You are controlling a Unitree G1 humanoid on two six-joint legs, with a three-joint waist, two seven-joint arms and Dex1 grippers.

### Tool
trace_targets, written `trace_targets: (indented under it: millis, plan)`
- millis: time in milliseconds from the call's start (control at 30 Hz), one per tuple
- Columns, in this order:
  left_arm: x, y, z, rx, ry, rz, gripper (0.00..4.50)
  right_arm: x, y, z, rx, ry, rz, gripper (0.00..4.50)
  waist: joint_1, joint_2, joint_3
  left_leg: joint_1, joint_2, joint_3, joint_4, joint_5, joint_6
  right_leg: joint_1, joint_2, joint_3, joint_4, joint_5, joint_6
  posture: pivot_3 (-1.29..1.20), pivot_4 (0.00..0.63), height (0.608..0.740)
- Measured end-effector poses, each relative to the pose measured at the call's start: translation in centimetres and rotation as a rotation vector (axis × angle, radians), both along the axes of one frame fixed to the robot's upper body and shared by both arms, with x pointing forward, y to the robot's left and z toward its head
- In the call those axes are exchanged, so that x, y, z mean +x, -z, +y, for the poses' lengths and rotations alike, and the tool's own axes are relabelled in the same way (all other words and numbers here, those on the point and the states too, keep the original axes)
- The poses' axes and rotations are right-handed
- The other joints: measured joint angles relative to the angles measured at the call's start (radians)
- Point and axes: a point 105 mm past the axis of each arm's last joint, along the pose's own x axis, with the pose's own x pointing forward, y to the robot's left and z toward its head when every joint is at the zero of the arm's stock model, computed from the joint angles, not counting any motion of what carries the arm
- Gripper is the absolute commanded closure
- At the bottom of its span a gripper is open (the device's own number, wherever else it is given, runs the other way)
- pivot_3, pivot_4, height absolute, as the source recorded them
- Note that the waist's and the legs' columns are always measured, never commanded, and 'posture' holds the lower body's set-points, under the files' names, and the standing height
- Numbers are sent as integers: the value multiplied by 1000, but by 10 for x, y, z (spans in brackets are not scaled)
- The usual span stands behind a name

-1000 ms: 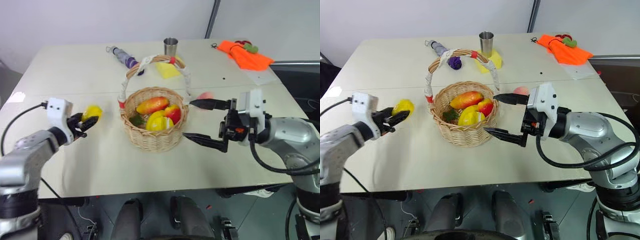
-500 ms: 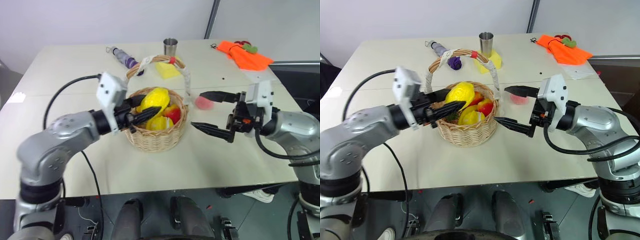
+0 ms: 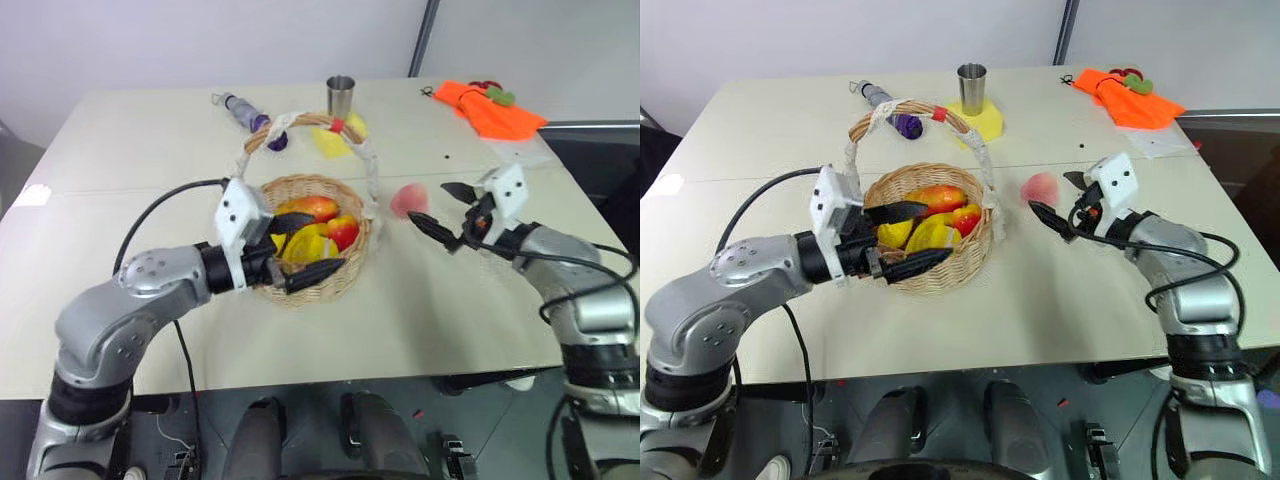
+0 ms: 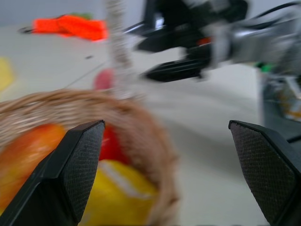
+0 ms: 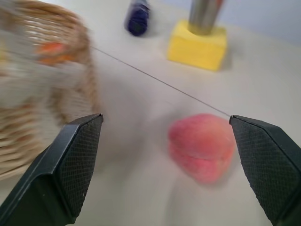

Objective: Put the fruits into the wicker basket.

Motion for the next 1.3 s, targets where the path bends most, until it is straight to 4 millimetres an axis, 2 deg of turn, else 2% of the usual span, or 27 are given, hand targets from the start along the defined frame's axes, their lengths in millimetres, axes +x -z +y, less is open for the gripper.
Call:
trace_targets:
  millis: [233,400,500,567,633,833,967,1100,1200,1300]
  plan:
    - [-14,0,1,-22,51,8,26,45,17,-1,13,140,49,0,2,0,0,0,0,0,0,0,0,0,0,0,0,2,3,0,150,740]
    - [-18,-1,2,-21,58,-4,26,59,25,-1,30,173,95,0,4,0,0,0,0,0,0,0,0,0,0,0,0,2,3,0,150,740]
    - [-17,-1,3,-19,51,-10,0,61,29,3,44,166,112,804,4,0,0,0,0,0,0,0,0,0,0,0,0,2,3,0,150,740]
    - [-17,-2,3,-21,47,-16,0,61,28,2,50,172,116,1874,5,0,0,0,0,0,0,0,0,0,0,0,0,2,3,0,150,740]
    - [-16,-2,4,-16,42,-22,0,61,28,0,63,178,123,2424,5,0,0,0,0,0,0,0,0,0,0,0,0,2,3,0,150,740]
    - [-10,-3,8,-3,5,-61,0,56,28,-5,94,194,131,2424,4,0,0,0,0,0,0,0,0,0,0,0,0,2,3,0,150,740]
    - [-2,-4,19,-8,-55,-89,0,40,19,-16,118,177,94,2424,5,1,0,0,0,0,-1,0,0,0,0,0,0,2,4,0,150,740]
    - [3,-3,44,12,-141,-111,0,-2,-13,-43,51,110,5,2424,10,1,0,-1,0,1,-1,-1,1,-1,-1,0,-1,1,5,0,150,740]
    - [3,-2,50,10,-148,-114,0,-29,-22,-34,23,-14,-11,2424,1,1,0,1,1,3,-1,-1,1,-1,0,2,-1,-1,2,0,150,740]
    - [7,1,59,22,-170,-111,0,-60,-22,-11,33,-205,33,2424,0,1,0,1,2,3,-1,-1,1,-1,1,2,0,-2,3,0,150,740]
